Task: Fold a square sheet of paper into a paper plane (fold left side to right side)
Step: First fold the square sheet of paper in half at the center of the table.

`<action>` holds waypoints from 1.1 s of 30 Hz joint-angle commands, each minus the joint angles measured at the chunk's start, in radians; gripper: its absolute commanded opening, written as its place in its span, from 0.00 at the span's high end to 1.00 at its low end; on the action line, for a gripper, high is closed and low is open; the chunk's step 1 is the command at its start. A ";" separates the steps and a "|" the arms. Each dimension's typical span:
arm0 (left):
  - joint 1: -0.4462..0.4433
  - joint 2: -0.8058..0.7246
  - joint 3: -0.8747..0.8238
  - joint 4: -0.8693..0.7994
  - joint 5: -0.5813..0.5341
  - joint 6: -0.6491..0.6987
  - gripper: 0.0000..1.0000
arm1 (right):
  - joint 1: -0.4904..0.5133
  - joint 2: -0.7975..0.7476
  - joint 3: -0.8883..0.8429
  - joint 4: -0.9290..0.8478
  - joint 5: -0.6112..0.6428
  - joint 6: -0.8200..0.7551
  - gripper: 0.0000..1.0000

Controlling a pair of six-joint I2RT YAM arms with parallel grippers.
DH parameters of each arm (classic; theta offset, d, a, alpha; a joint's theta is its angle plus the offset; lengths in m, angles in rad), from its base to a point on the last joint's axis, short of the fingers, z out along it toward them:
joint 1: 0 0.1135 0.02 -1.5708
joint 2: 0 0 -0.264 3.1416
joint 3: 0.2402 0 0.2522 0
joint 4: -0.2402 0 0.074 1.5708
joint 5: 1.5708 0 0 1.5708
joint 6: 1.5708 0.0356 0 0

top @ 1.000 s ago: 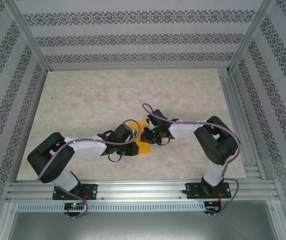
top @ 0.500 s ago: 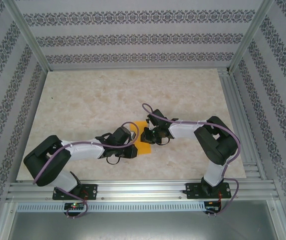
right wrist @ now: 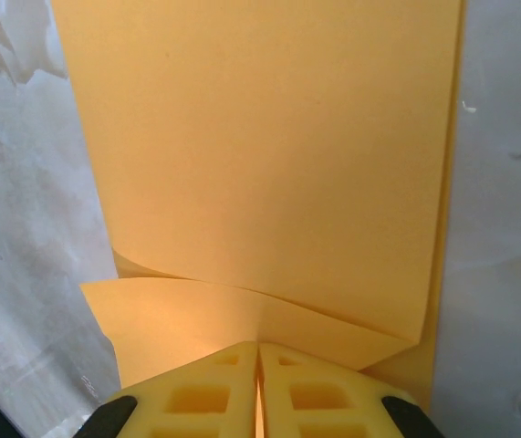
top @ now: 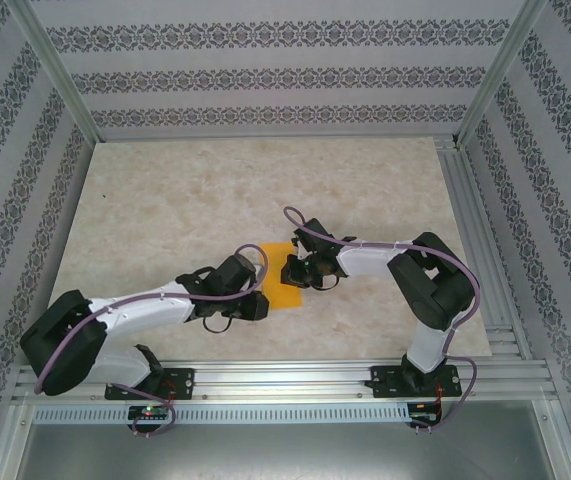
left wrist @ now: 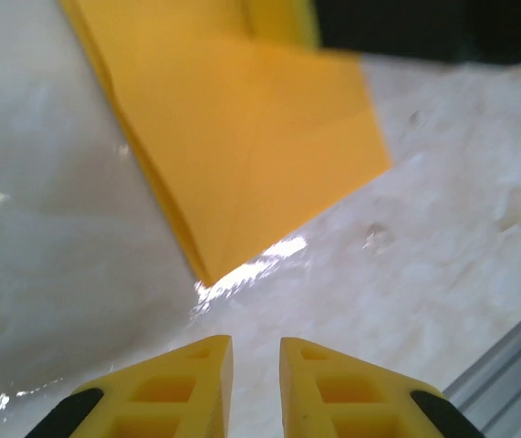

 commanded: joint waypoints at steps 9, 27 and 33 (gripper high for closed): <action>0.038 0.182 0.079 0.156 0.069 -0.014 0.77 | -0.004 0.009 -0.010 -0.071 0.081 -0.021 0.90; 0.038 0.226 -0.020 0.161 0.009 -0.030 0.78 | 0.008 -0.107 -0.027 -0.038 -0.077 -0.025 0.89; 0.038 0.222 -0.035 0.186 0.013 -0.041 0.79 | 0.043 -0.077 -0.068 0.051 -0.142 0.045 0.89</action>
